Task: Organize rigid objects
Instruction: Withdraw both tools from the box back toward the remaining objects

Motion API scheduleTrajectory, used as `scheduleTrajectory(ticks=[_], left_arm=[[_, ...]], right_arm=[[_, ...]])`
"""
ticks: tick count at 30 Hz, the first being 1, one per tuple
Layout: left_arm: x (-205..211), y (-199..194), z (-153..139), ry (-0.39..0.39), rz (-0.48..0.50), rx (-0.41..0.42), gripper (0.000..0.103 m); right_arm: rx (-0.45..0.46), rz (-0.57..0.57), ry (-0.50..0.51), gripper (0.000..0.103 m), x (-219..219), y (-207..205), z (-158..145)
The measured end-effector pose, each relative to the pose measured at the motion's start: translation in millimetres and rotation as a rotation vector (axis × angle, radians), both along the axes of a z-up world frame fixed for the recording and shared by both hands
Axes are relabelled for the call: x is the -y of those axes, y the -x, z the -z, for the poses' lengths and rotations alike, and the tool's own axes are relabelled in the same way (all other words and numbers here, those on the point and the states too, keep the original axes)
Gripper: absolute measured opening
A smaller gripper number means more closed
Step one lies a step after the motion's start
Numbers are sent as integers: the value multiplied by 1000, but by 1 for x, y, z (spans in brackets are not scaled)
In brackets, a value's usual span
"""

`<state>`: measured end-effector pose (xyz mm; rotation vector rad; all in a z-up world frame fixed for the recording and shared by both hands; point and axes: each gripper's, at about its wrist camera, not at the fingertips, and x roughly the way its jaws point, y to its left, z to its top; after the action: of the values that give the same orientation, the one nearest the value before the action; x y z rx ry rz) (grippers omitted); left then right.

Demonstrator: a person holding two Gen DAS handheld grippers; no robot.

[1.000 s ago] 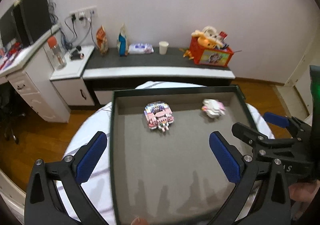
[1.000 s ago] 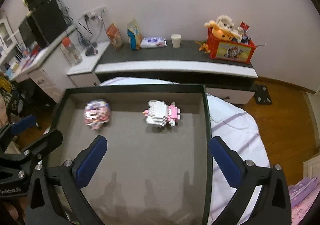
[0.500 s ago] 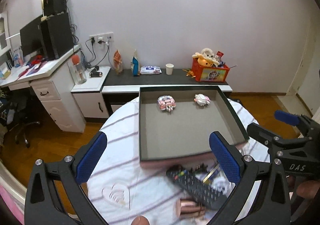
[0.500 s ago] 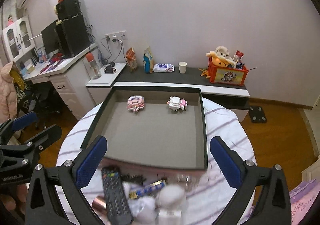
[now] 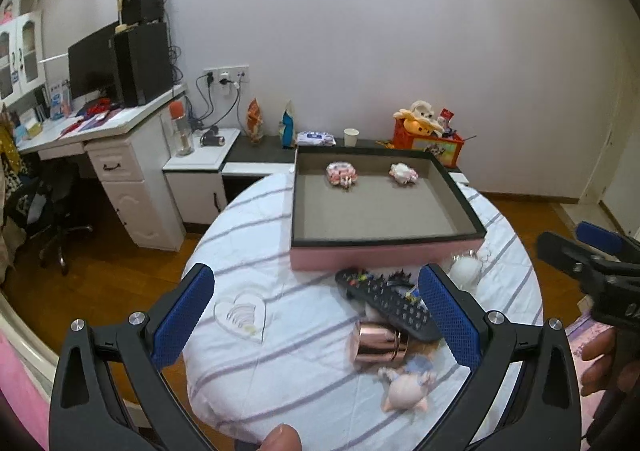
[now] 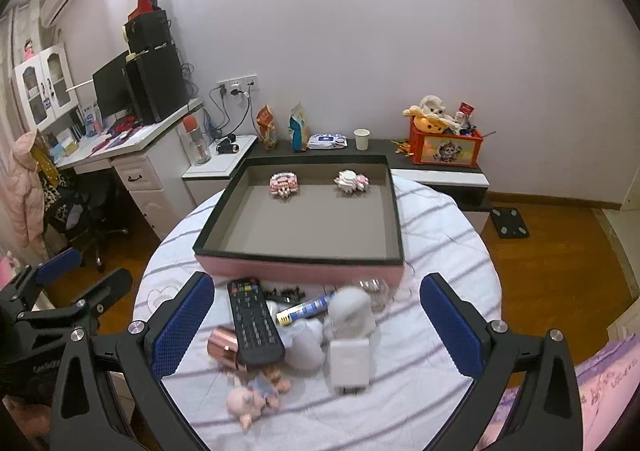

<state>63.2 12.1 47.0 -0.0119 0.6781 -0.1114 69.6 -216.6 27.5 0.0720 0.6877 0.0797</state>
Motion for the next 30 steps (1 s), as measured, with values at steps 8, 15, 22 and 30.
scheduleTrajectory(ticks=[8, 15, 22, 30], left_arm=[[1, 28, 36, 18, 27, -75, 103], [22, 39, 53, 16, 97, -98, 103], [50, 36, 85, 3, 169, -156, 103], [66, 21, 124, 42, 218, -238, 103]], right_arm=[[-59, 50, -29, 103, 25, 33, 31], [-107, 76, -24, 103, 34, 34, 50], [-120, 88, -22, 103, 43, 35, 54], [-145, 80, -32, 103, 47, 29, 64]])
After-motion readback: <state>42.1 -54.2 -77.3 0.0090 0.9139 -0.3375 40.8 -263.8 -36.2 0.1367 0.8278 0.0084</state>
